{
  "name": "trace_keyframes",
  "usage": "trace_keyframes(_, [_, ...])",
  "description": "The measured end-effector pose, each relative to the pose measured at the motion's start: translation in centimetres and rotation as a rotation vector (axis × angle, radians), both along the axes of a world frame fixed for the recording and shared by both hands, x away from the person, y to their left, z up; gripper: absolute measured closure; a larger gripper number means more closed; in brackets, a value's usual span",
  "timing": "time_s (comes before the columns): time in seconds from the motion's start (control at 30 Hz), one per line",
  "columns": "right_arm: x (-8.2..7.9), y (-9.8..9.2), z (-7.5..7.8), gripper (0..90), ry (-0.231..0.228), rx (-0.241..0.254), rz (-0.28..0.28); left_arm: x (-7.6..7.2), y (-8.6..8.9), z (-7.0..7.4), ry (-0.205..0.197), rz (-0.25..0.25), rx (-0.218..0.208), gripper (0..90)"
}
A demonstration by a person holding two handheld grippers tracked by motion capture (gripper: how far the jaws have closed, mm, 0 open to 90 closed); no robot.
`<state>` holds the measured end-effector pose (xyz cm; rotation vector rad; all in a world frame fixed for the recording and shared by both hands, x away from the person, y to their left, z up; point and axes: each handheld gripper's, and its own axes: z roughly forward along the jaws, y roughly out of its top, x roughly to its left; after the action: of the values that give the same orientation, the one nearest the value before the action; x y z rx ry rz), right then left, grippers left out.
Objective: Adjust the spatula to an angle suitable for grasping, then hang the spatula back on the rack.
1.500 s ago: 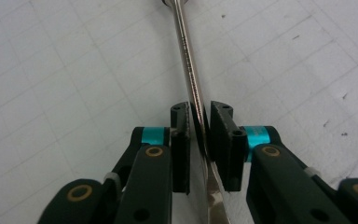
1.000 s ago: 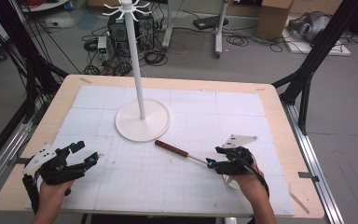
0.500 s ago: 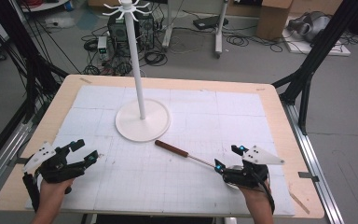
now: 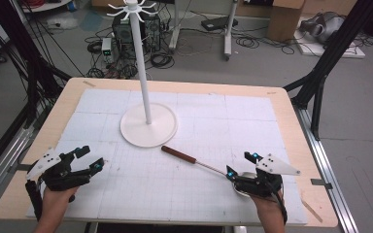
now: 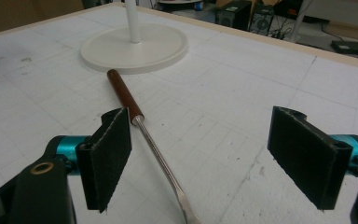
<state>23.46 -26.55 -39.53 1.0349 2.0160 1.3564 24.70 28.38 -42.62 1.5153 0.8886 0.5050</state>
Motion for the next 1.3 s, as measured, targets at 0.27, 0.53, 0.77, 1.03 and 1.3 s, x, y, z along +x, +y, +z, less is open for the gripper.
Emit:
trace_keyframes(0.27, [0.8,0.8,0.2,19.3,0.027,-0.021,0.031,0.0,0.0,0.0,0.0,-0.003,0.002,21.1])
trace_keyframes(0.53, [3.2,2.1,0.1,17.7,0.123,-0.144,0.117,-0.1,-0.3,0.0,0.008,-0.012,0.024,21.2])
trace_keyframes(0.77, [4.4,3.6,-0.8,30.9,0.238,-0.286,0.244,-0.2,-0.6,0.0,0.012,-0.016,0.035,21.3])
trace_keyframes(1.03, [6.4,4.8,-1.5,41.7,0.333,-0.399,0.347,-0.2,-0.6,-0.1,0.016,-0.016,0.03,21.5])
trace_keyframes(1.3, [7.6,5.3,-2.5,51.6,0.404,-0.462,0.38,-0.2,-0.6,-0.1,0.019,-0.022,0.037,21.7])
